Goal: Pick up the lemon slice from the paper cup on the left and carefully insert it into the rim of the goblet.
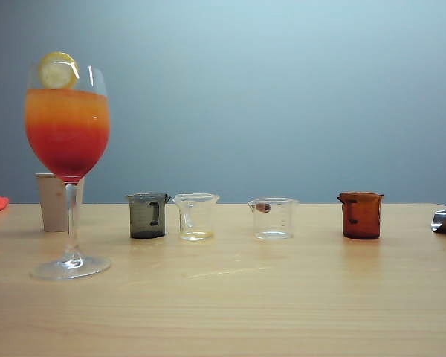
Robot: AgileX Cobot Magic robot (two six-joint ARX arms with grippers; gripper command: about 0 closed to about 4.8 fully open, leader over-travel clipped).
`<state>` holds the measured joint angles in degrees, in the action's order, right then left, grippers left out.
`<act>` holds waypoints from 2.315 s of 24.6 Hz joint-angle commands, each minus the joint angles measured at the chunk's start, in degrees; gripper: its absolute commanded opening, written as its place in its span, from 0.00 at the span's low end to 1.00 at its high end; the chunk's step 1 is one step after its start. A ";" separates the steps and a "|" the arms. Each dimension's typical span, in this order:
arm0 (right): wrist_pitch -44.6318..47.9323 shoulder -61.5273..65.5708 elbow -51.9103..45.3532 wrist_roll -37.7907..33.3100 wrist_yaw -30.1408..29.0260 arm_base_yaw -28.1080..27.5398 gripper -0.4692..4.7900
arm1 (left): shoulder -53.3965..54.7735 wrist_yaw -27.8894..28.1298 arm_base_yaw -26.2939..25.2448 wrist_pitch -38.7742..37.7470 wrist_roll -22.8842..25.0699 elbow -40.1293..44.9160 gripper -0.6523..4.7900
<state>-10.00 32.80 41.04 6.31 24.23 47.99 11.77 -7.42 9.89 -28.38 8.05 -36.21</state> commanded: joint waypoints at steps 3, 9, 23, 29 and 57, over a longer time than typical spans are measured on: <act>0.79 -0.07 0.26 -0.13 0.11 0.00 0.09 | -10.08 1.77 0.00 6.45 -2.78 9.49 0.11; -0.07 -0.07 0.28 -0.13 0.17 0.22 0.09 | -11.65 2.27 -0.11 17.64 -5.25 19.02 0.11; -0.90 0.07 0.28 -0.13 0.11 0.28 0.09 | -11.67 5.22 -3.52 30.27 -5.53 34.45 0.11; -0.90 0.09 0.28 -0.13 0.11 0.28 0.09 | -11.67 5.05 -7.34 31.74 -6.34 35.69 0.11; 3.50 -4.94 -6.27 -0.07 -0.31 -13.88 0.09 | -11.67 6.80 -7.17 30.58 -8.07 35.69 0.11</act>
<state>-9.37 29.45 36.58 6.31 25.32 37.30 0.08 -0.64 2.76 1.83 0.14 -0.30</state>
